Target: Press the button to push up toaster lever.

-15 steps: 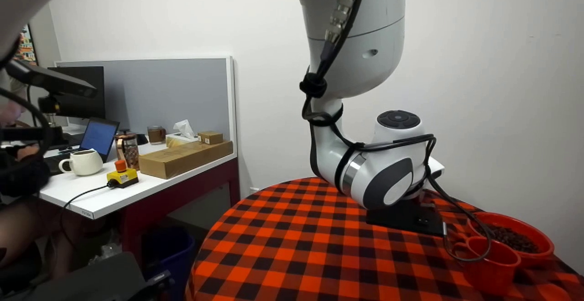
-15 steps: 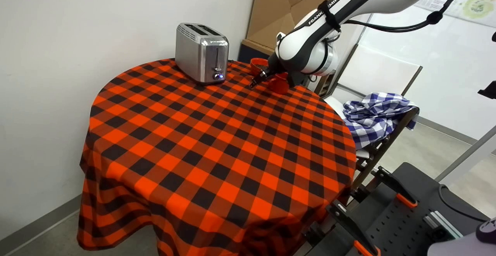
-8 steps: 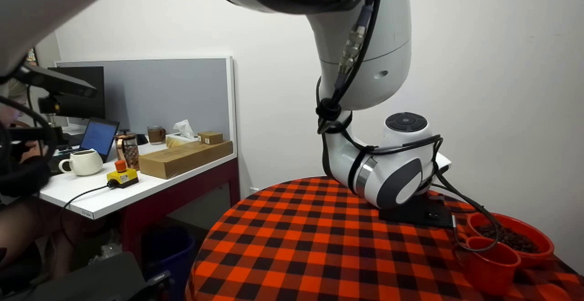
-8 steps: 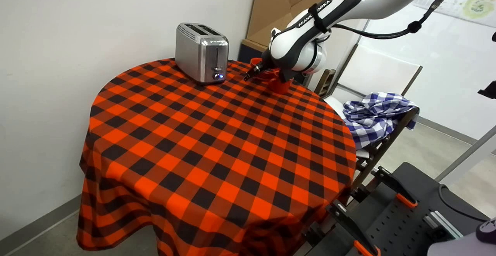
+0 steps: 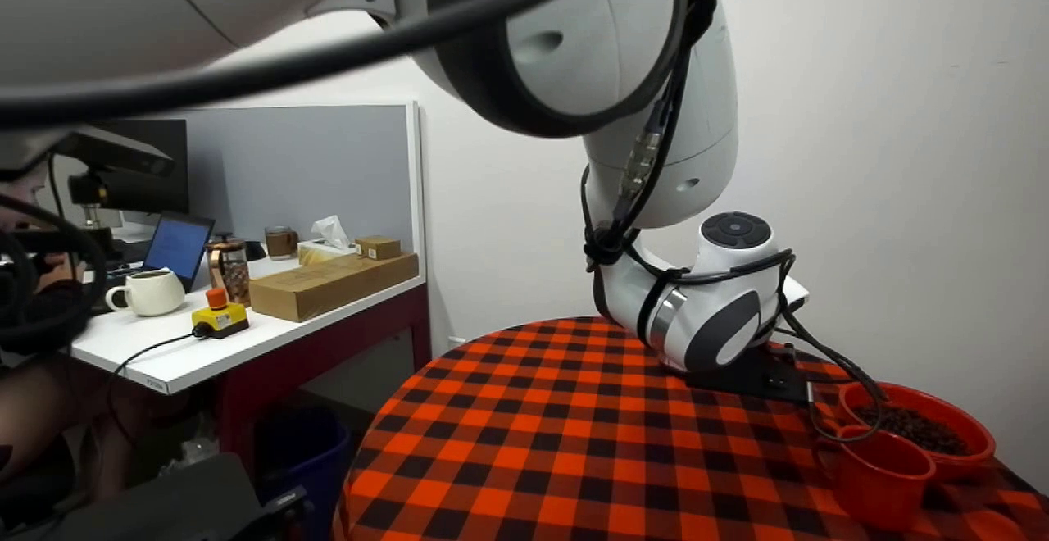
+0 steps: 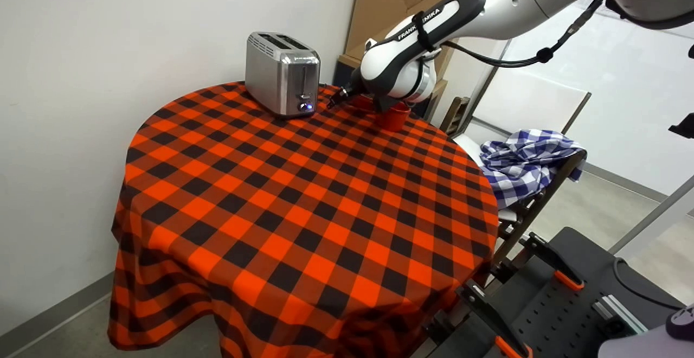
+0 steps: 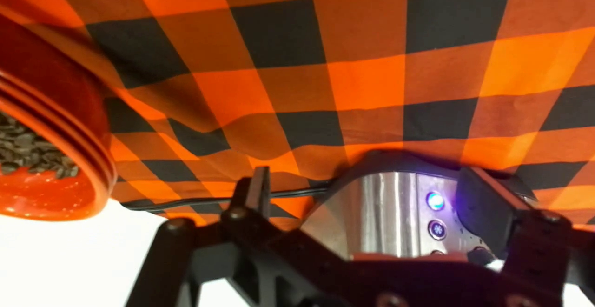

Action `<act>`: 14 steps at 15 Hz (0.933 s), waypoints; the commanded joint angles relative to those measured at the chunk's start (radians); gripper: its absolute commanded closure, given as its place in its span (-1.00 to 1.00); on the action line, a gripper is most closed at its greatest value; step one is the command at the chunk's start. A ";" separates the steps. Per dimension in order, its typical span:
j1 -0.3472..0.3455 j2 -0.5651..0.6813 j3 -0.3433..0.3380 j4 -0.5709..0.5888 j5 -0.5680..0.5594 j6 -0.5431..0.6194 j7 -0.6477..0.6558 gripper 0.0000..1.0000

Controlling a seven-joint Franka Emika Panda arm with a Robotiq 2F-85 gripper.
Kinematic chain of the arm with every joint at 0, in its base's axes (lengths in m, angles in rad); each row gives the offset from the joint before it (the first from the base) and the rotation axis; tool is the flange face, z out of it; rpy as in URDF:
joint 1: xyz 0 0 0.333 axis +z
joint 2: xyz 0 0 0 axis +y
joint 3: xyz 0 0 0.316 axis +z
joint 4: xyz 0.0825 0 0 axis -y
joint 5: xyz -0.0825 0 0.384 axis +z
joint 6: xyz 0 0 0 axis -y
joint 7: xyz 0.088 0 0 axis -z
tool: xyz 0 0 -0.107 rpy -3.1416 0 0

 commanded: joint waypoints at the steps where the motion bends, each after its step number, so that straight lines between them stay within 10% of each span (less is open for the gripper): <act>1: 0.025 0.078 0.014 0.136 -0.003 -0.072 0.010 -1.00; 14: 0.080 0.191 0.016 0.339 0.044 -0.177 -0.013 -1.00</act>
